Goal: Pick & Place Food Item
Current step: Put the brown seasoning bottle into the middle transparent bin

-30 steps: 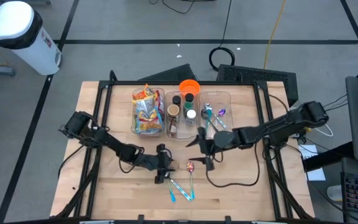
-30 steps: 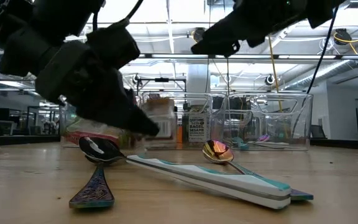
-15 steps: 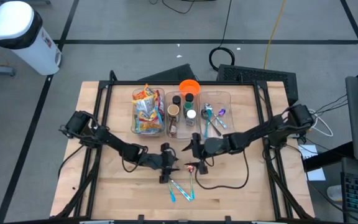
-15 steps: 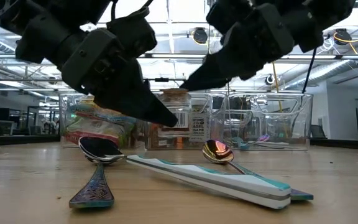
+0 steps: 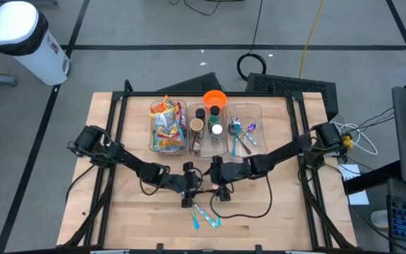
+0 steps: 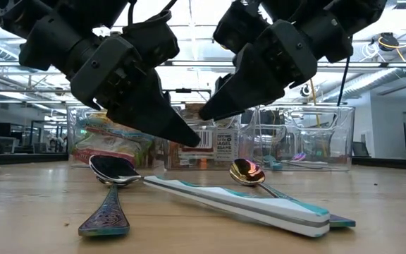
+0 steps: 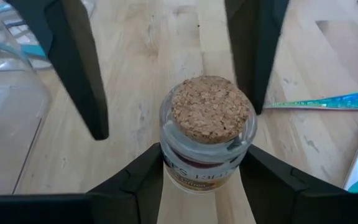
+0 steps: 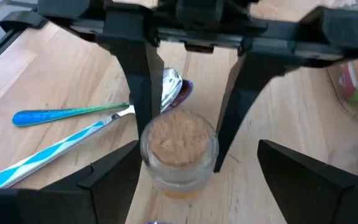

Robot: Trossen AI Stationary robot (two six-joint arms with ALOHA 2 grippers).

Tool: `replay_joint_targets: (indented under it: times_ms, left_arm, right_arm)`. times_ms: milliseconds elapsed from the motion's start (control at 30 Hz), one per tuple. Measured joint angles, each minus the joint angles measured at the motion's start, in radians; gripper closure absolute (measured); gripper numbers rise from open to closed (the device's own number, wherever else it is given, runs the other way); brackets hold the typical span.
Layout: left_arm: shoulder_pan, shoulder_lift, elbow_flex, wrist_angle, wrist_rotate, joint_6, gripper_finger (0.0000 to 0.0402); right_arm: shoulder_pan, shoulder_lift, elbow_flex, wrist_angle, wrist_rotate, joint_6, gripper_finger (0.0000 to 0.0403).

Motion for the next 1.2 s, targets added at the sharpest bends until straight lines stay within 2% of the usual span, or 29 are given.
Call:
replay_joint_targets:
  times_ms: [300,733,900,1000,1200]
  left_arm:
    - [0.000,0.000,0.000,-0.006,-0.007,0.001,0.0214]
    - [0.008,0.000,0.000,-0.010,-0.007,-0.004,0.0211]
    - [0.008,0.000,0.000,-0.008,-0.006,-0.011,0.0207]
    - [0.007,-0.001,0.000,-0.001,-0.005,-0.023,0.0195]
    - [0.007,-0.003,0.000,0.002,-0.004,-0.019,0.0163]
  right_arm:
    - [0.000,0.007,0.047,-0.067,0.000,0.051,0.0126]
    - [0.000,0.008,0.056,-0.102,-0.001,0.076,0.0243]
    - [0.000,0.004,0.056,-0.099,-0.007,0.096,0.0246]
    - [-0.001,-0.003,0.056,-0.097,-0.047,0.110,0.0246]
    - [-0.002,-0.087,0.071,-0.214,-0.072,0.167,0.0246]
